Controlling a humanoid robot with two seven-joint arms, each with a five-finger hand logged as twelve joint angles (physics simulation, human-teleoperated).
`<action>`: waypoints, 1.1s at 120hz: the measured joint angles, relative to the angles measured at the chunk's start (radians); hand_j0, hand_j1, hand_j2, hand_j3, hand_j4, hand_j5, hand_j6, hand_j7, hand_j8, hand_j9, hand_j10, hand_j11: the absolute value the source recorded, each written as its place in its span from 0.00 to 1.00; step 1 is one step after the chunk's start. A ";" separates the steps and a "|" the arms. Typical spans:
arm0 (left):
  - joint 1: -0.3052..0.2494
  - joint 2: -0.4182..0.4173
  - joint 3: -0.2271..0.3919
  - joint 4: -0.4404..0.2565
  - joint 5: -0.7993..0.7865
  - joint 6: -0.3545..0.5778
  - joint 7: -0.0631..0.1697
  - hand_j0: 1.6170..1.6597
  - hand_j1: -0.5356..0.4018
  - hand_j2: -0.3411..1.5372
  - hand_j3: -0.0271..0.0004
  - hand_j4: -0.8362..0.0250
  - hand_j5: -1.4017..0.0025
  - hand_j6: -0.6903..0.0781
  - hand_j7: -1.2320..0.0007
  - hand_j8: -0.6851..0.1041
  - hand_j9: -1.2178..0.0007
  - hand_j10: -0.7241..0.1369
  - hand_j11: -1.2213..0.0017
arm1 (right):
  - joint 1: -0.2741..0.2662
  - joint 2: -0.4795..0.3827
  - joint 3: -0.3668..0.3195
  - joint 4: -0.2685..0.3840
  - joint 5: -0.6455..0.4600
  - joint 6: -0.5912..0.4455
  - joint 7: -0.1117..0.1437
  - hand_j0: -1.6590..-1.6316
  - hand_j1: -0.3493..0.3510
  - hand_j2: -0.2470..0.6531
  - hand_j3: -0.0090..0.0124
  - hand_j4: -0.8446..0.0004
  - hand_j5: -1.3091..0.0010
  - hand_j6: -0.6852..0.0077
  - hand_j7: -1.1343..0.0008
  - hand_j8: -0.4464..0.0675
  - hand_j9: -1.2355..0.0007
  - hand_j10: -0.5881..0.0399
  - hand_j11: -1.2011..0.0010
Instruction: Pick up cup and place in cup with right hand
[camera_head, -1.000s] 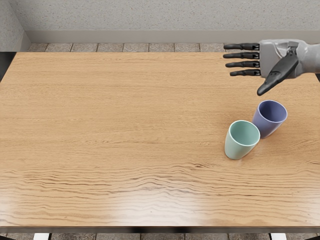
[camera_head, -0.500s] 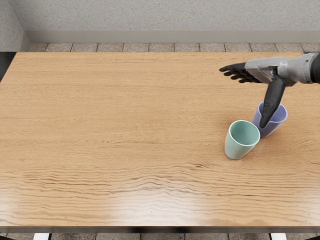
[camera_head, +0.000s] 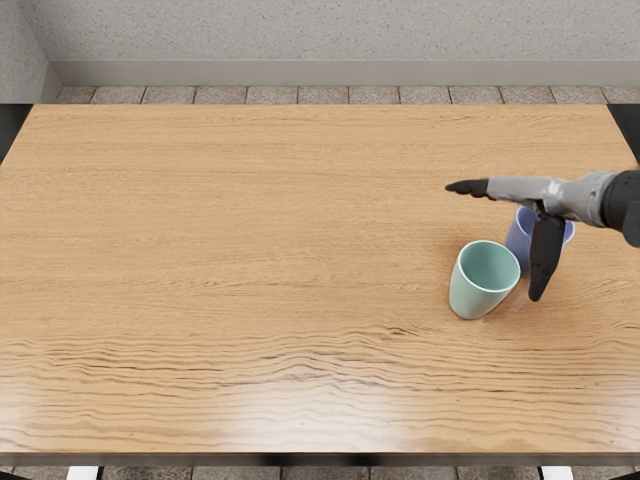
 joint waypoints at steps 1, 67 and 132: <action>0.000 0.000 0.000 0.000 0.000 0.000 0.000 0.96 0.93 0.18 0.98 0.96 0.99 0.88 0.99 0.85 0.99 0.83 0.99 | -0.002 0.000 0.000 0.000 -0.004 -0.001 0.000 0.04 0.00 0.28 0.42 0.99 1.00 0.98 1.00 0.85 1.00 0.93 1.00; 0.000 0.000 0.000 0.000 0.000 0.000 0.000 0.96 0.93 0.18 0.98 0.96 0.99 0.88 0.99 0.85 0.99 0.83 0.99 | -0.105 0.061 -0.018 0.003 -0.168 -0.077 0.001 0.04 0.20 0.25 0.42 0.85 0.88 0.81 0.87 0.63 0.88 0.74 0.87; 0.000 0.000 0.000 0.000 0.000 0.000 0.000 0.96 0.93 0.18 0.98 0.96 0.99 0.88 0.99 0.85 0.99 0.83 0.99 | -0.118 0.055 -0.021 0.003 -0.198 -0.097 0.001 0.03 0.51 0.27 0.42 0.70 0.75 0.62 0.72 0.38 0.74 0.54 0.73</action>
